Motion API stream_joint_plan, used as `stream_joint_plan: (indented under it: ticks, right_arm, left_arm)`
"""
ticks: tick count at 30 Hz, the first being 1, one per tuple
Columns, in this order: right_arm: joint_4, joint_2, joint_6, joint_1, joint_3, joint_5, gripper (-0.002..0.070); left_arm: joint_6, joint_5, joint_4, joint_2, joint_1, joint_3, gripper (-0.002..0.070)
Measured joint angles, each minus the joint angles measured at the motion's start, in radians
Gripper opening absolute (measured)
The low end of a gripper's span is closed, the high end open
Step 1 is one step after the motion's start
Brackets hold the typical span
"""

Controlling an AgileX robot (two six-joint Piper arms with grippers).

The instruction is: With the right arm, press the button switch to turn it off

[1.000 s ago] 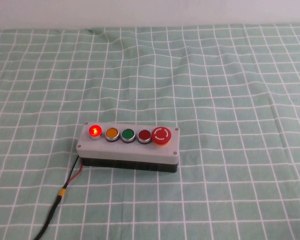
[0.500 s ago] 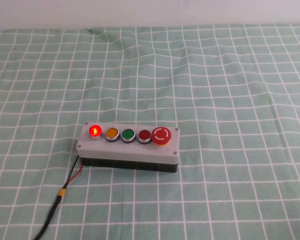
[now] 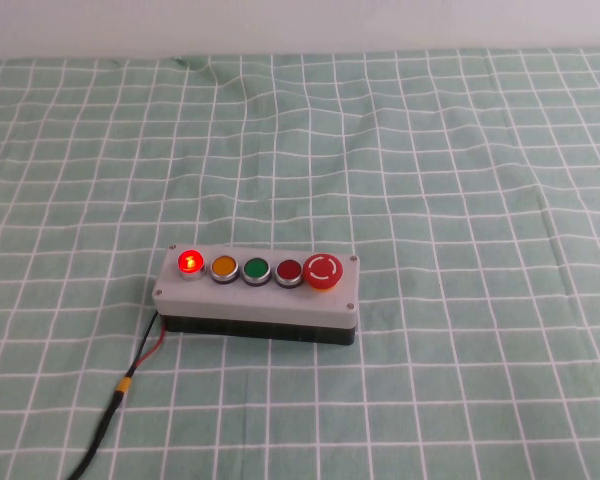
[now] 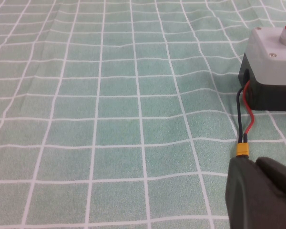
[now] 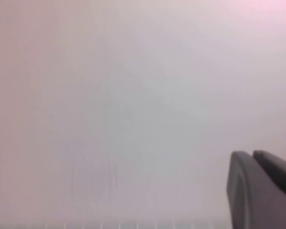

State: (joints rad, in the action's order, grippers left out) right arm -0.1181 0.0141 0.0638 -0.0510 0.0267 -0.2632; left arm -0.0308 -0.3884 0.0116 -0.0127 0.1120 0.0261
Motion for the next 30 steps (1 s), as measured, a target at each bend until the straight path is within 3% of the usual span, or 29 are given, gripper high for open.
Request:
stream_joint_plan:
  ticks: [9,13,16,22,30]
  right_arm:
    - [-0.008,0.0,-0.002,0.0,0.0,-0.461,-0.0016]
    - [-0.013,0.0,-0.002,0.0,-0.036,-0.514,-0.0016]
    - [-0.013,0.0,-0.043,0.0,-0.164,-0.401,-0.0016]
    - [-0.039,-0.052,-0.084,0.0,-0.473,0.004,-0.0016]
    - [-0.073,-0.389,-0.083,0.0,-0.797,0.561,-0.0016]
  left_arm:
    - [0.0,0.0,0.0,0.0,0.0,0.0,-0.0003]
    - [0.0,0.0,0.0,0.0,0.0,0.0,-0.0003]
    - [0.0,0.0,0.0,0.0,0.0,0.0,-0.0003]
    - [0.0,0.0,0.0,0.0,0.0,0.0,-0.0003]
    - [0.0,0.0,0.0,0.0,0.0,0.0,-0.0003]
